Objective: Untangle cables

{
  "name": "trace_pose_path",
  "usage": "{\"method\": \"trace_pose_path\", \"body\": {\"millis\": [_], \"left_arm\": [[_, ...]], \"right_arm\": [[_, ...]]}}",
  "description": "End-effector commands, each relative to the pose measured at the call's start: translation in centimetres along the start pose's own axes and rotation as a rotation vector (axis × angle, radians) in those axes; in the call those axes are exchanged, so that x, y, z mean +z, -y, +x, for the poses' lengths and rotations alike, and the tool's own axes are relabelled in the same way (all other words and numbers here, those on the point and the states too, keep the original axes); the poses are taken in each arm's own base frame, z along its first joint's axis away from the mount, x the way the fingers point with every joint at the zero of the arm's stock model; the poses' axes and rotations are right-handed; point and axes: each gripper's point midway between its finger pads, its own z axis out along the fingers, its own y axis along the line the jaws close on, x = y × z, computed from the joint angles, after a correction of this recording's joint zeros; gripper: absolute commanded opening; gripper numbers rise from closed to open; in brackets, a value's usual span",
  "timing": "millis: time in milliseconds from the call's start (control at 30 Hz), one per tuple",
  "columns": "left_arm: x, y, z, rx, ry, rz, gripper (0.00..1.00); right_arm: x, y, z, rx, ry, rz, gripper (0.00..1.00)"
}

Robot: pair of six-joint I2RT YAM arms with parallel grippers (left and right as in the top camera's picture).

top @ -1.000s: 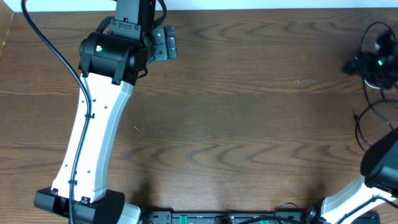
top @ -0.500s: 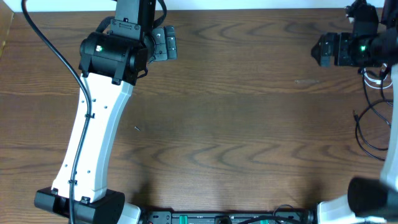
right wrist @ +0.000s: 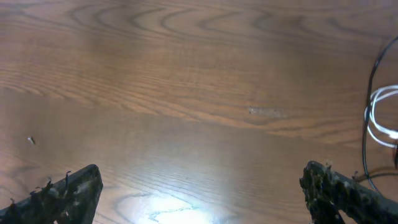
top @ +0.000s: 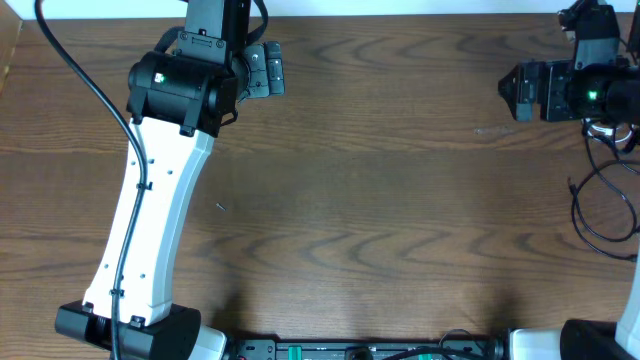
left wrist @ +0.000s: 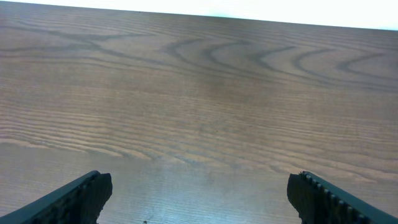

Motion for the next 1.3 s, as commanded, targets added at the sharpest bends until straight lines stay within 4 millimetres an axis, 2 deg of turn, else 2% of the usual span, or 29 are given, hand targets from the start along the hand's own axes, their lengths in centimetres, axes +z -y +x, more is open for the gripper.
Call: {"method": "trace_pose_path", "body": {"millis": [0,200,300,400,567,833,967,1133,1267], "left_arm": [[0.2,0.0,0.0,-0.013,-0.004,-0.004,0.96],[0.2,0.0,0.0,-0.013,-0.004,-0.004,0.96],[0.2,0.0,0.0,-0.013,-0.004,-0.004,0.96],[0.2,0.0,0.0,-0.013,-0.004,-0.004,0.96],[0.2,0.0,0.0,-0.013,-0.004,-0.004,0.96],[0.2,0.0,0.0,-0.013,-0.004,-0.004,0.97],[0.2,0.0,0.0,-0.013,-0.004,-0.004,0.96],[0.2,0.0,0.0,-0.013,-0.004,-0.004,0.96],[0.2,0.0,0.0,-0.013,-0.004,-0.004,0.96]], "right_arm": [[-0.7,-1.6,0.0,-0.101,0.041,-0.019,0.99],[2.0,-0.9,0.0,-0.191,0.238,0.064,0.99],[3.0,-0.3,0.8,-0.212,0.371,0.082,0.99],[3.1,0.0,2.4,-0.237,0.517,0.104,0.99],[2.1,0.7,4.7,-0.26,0.727,0.167,0.99],[1.4,1.6,10.5,-0.264,0.952,0.257,0.99],[1.7,2.2,13.1,-0.259,1.005,0.287,0.99],[2.3,2.4,15.1,-0.261,1.034,0.295,0.99],[3.6,2.6,16.8,-0.257,1.01,0.292,0.99]]}}
